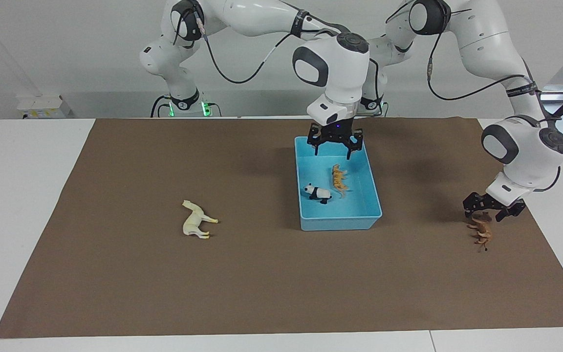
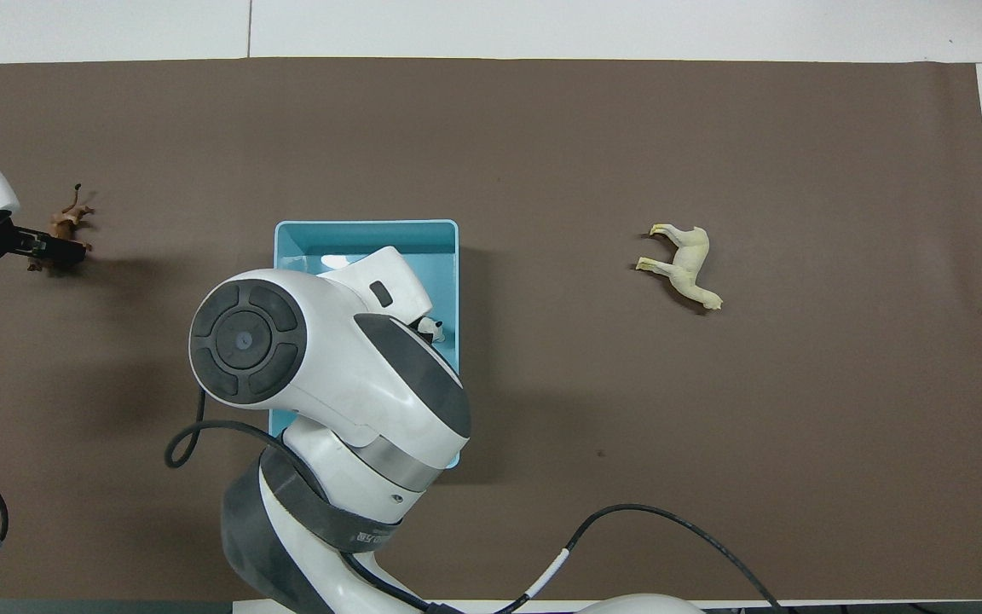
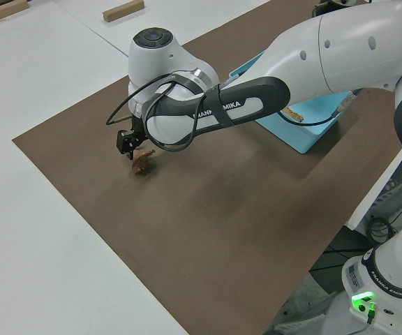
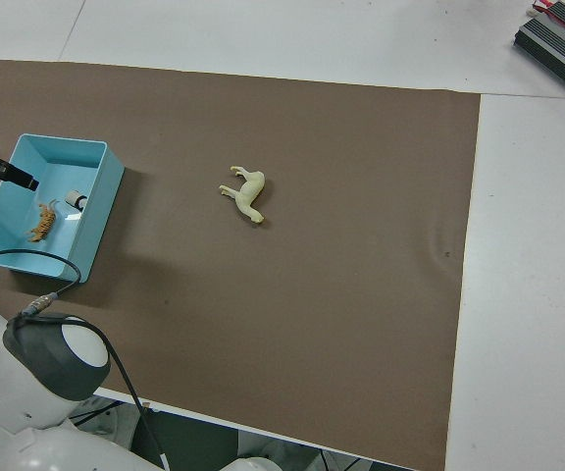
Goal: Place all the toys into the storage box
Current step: 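Lower the deer into the box while the left gripper grasps the horse, then move the right gripper to the cream horse while the left gripper lifts the brown horse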
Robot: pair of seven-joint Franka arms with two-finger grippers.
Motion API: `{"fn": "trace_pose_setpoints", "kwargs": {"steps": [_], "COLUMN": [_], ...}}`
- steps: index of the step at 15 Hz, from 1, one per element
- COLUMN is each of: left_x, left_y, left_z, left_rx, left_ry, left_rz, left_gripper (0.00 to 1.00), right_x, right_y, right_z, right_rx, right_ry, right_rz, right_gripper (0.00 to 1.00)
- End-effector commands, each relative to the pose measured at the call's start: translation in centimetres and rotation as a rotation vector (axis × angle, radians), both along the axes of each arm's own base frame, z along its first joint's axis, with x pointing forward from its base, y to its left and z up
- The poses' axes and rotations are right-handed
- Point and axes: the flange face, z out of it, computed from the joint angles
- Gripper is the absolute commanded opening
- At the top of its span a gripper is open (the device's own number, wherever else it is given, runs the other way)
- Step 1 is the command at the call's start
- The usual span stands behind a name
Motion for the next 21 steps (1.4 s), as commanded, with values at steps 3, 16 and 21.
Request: {"fn": "trace_pose_setpoints", "kwargs": {"steps": [3, 16, 21], "left_x": [-0.7, -0.1, -0.1], "left_y": [0.2, -0.1, -0.6], "left_z": [-2.5, -4.6, -4.7], "left_rx": [0.014, 0.029, 0.023], "left_ry": [-0.023, -0.062, -0.051], "left_rz": [-0.015, -0.027, -0.007], "left_gripper": [1.00, 0.89, 0.03], "right_x": [6.5, 12.2, 11.7], "right_y": [-8.5, -38.4, -40.9], "right_z": [-0.1, -14.3, -15.8], "right_rx": [-0.050, -0.046, -0.050], "right_ry": [0.039, 0.054, 0.068], "right_rz": [-0.154, -0.071, -0.020], "right_gripper": [1.00, 1.00, 1.00]}}
